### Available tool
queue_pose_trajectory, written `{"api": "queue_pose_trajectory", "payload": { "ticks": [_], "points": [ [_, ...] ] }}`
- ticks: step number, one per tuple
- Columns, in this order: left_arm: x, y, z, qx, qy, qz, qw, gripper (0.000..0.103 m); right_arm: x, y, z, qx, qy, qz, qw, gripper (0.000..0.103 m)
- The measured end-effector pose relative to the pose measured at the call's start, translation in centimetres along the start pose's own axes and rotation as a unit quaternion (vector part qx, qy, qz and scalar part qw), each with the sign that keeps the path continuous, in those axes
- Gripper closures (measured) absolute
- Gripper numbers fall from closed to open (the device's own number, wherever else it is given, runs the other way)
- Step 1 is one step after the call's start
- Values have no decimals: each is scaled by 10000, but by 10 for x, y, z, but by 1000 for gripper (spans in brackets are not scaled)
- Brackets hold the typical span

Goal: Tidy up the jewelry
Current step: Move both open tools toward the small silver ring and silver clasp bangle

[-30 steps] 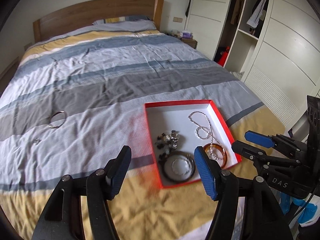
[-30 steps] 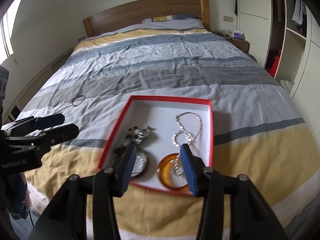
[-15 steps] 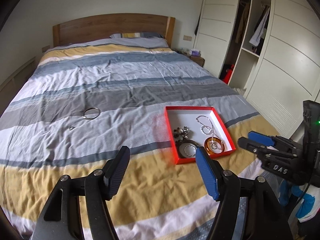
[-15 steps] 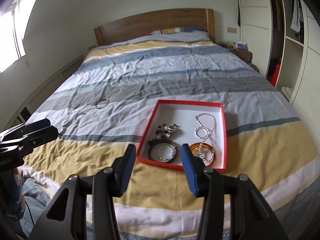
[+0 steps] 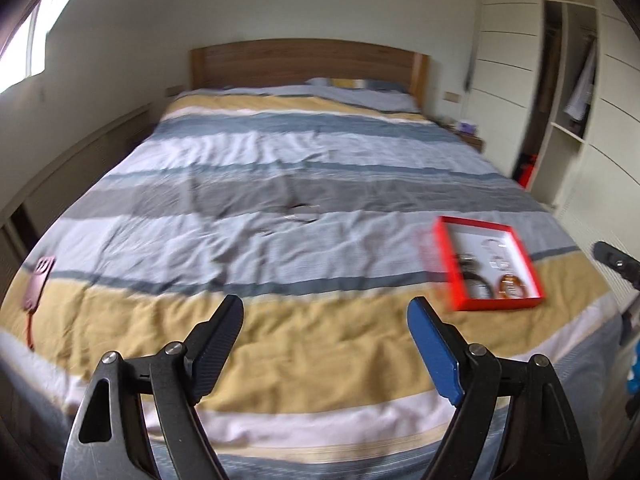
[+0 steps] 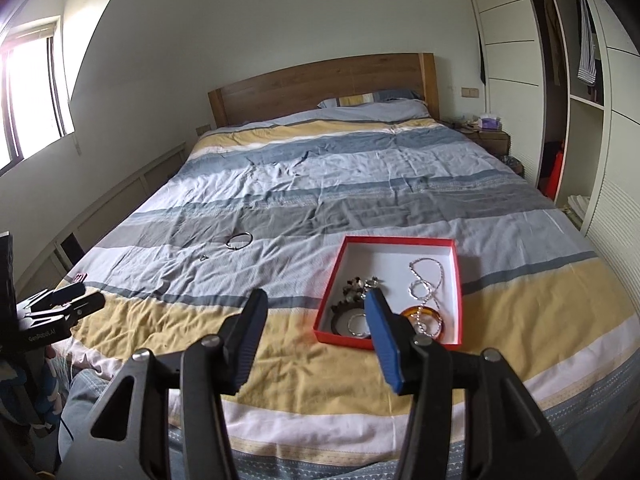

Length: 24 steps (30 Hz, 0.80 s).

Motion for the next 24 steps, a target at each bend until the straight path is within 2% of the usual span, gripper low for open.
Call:
{"api": "queue_pose_trajectory", "payload": {
  "ticks": [4,10,12,16,21,24],
  "points": [
    [38,-1,6,127,301,-213,9992,20,14,5,15,78,128,-69,9999,54],
    [76,12,32,235,494,-420,9976,20,42,16,51,226,353,-280,9987,54],
    [84,18,46,291,522,-402,9974,28,51,22,67,289,441,-312,9981,54],
    [100,26,86,497,431,-421,9969,36,74,32,111,472,611,-427,9961,54],
    [112,32,143,791,168,-421,9958,57,105,37,174,738,764,-572,9927,54],
    [119,38,181,895,8,-409,9951,59,128,39,217,909,890,-661,9897,54]
  ]
}}
Point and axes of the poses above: each gripper's, at about its wrist camera, not at the fingertips, and z roughly the way its jaws point, x to its left, y to its top, the point moved 6 cm from there along z, roughly the way its jaws point, and after that the axes turned 10 degrees about -y, right-handed, at the moved point
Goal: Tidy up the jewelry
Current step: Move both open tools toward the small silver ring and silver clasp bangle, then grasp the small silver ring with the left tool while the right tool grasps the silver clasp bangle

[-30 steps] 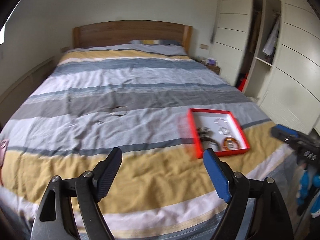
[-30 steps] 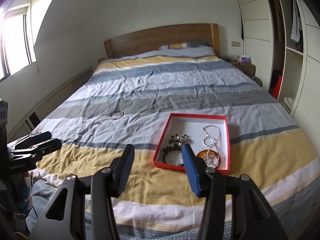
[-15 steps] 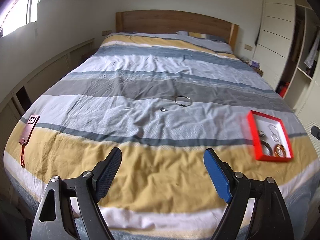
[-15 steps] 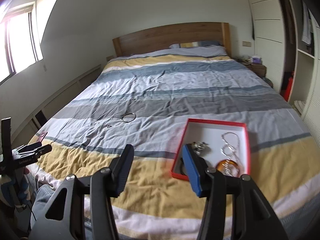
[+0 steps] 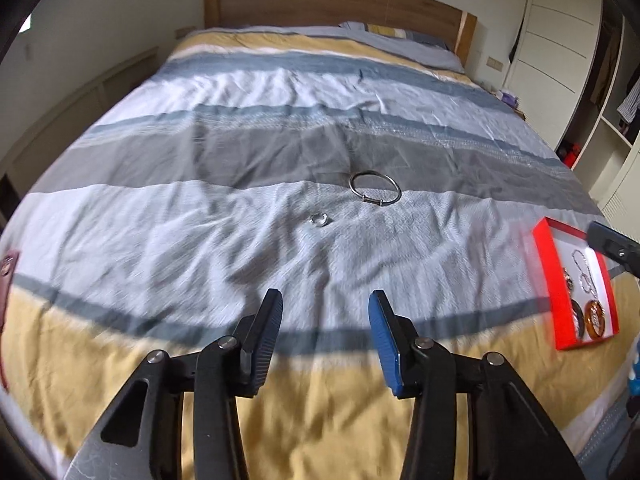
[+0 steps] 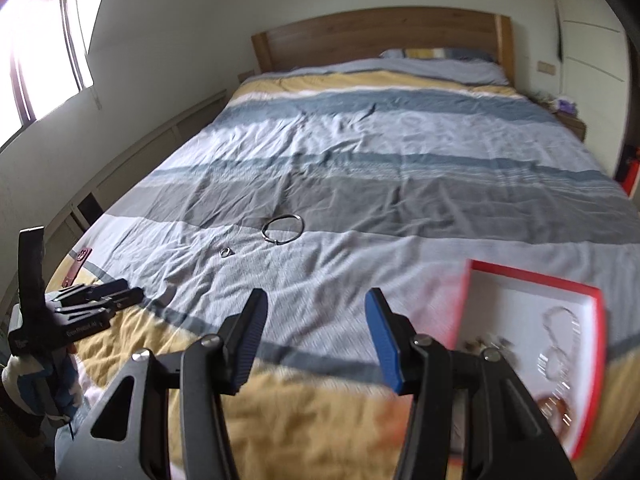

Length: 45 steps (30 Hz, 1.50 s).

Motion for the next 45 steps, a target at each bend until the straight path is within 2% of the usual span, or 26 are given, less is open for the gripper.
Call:
{"api": "queue_pose_trajectory", "payload": {
  "ticks": [4,11,16,22,26,28,30,32,34,37,41,45],
  "points": [
    [9,18,40,64,-103,-24,9999,59,19,12,56,212,71,-168,9996,54],
    [33,37,102,155,-59,-117,9998,59,45,26,145,497,155,-294,9982,54],
    [42,43,130,153,-46,-105,9998,62,52,37,192,589,244,-165,9978,54],
    [42,47,148,128,188,26,9997,65,60,42,241,686,167,-219,9973,55],
    [45,45,150,12,150,3,9999,68,62,42,257,697,105,-256,9972,56],
    [46,45,152,-7,122,-18,9999,71,63,41,263,709,11,-306,9970,63],
    [45,46,154,-3,132,26,9999,79,66,40,268,741,-101,-406,9964,67],
    [41,47,155,1,190,103,9998,87,68,40,271,764,-201,-502,9956,76],
    [38,47,153,-14,253,157,9996,88,69,40,269,779,-259,-532,9952,95],
    [34,44,144,-50,240,102,9996,88,67,37,261,807,-285,-470,9952,99],
    [30,36,128,-87,204,-63,9997,88,63,26,235,746,-242,-400,9961,99],
    [14,23,108,-76,197,-13,9998,88,57,14,203,674,-272,-364,9967,99]
  ]
}}
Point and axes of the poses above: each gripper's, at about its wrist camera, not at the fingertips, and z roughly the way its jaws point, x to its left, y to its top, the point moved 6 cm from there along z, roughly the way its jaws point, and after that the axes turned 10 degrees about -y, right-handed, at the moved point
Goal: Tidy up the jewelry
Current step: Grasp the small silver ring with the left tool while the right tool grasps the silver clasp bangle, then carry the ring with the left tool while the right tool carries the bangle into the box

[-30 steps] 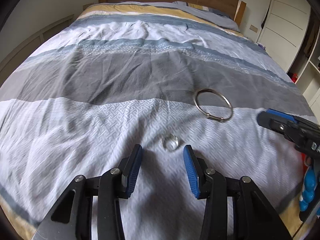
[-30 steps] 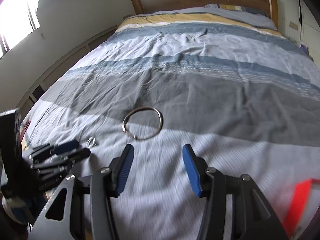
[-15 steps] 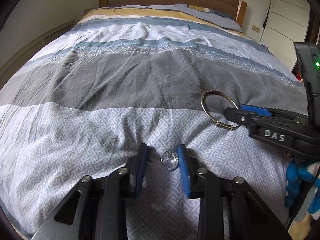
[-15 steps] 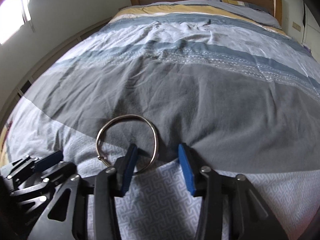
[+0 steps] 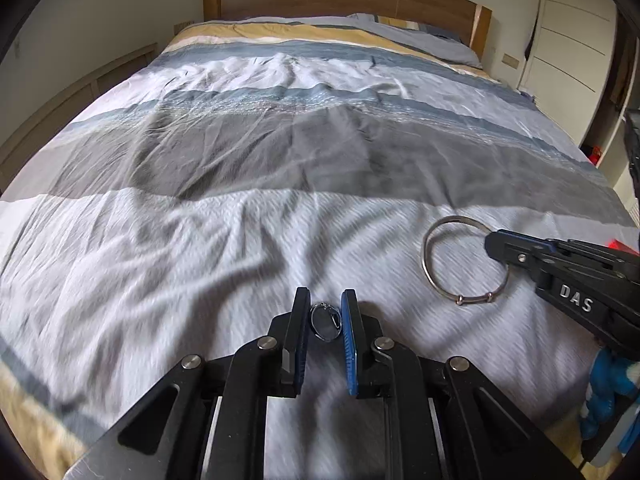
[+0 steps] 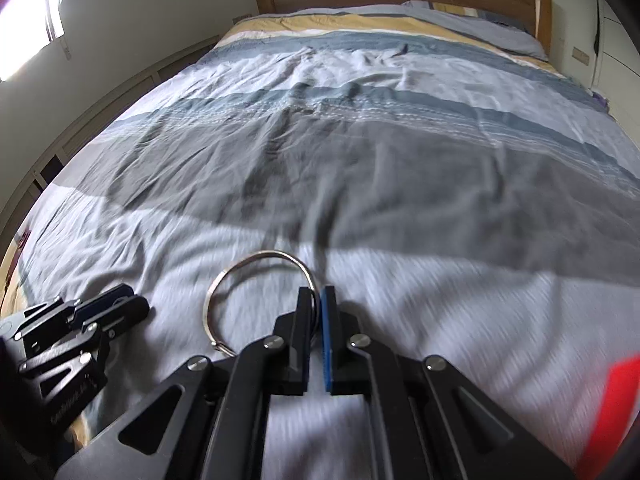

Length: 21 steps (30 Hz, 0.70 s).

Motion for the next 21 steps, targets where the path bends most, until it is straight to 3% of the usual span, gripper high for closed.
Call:
{"api": "queue_pose_trajectory", "payload": {
  "ticks": [10,21],
  "points": [
    [-49,-38,-59,59,-8,368,9993,88,-26,-45,-100,-300,-545,-214,9978,99],
    [-125,-40,-95,-68,-443,744,9962,88,-81,-63,-195,-690,-1167,-200,9906,100]
  ]
}}
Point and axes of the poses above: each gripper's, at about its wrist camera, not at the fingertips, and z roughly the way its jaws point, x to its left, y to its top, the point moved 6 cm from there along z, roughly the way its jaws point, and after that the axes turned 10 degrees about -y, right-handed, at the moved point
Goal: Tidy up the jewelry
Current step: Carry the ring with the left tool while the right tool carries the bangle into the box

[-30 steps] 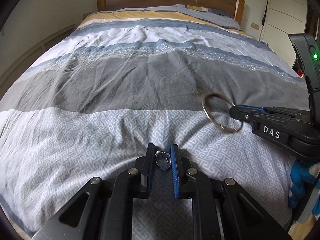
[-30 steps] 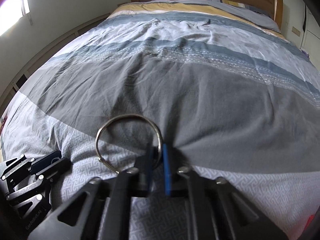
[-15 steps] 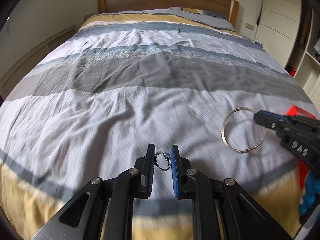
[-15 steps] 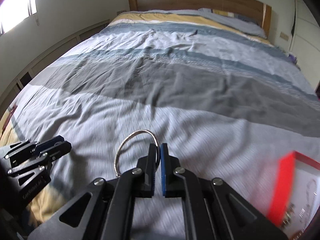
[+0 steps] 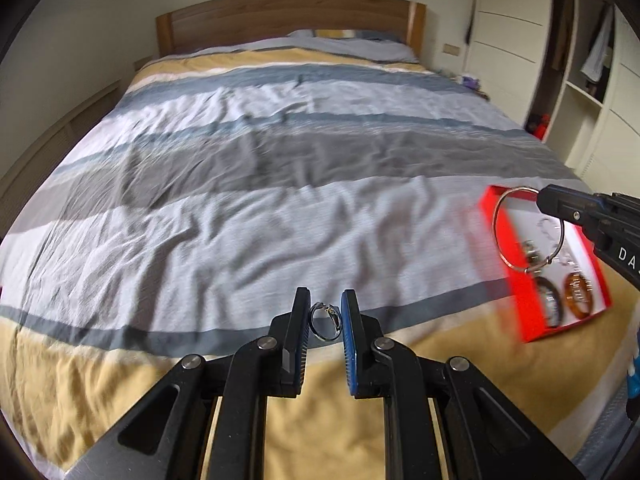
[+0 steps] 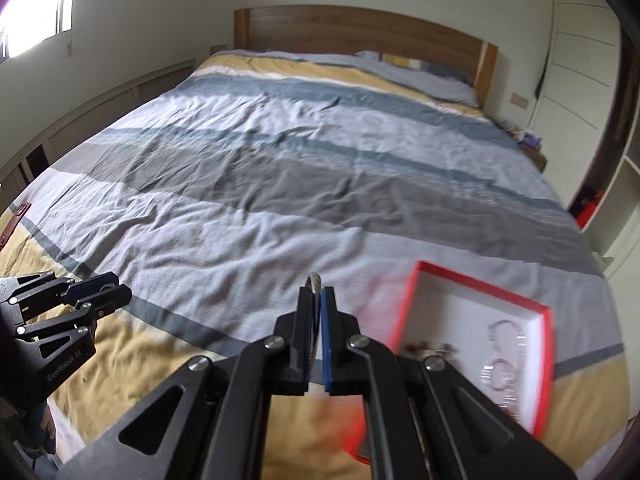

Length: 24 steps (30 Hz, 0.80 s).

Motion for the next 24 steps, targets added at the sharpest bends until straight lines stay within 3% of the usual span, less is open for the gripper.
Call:
{"api": "queue_pose_trajectory", "payload": {
  "ticks": [10,16,24],
  "points": [
    [-111,38,37,38,-819,499,9954,88,-92,-7,-14,-57,-452,289,9985,100],
    [-170,58,85,147,-1165,746,9903,88,-140,-21,17,178,-604,463,9969,99],
    [-219,63,154,459,-1223,1041,9859,88,-182,-45,75,507,-586,747,9942,99]
  ]
}}
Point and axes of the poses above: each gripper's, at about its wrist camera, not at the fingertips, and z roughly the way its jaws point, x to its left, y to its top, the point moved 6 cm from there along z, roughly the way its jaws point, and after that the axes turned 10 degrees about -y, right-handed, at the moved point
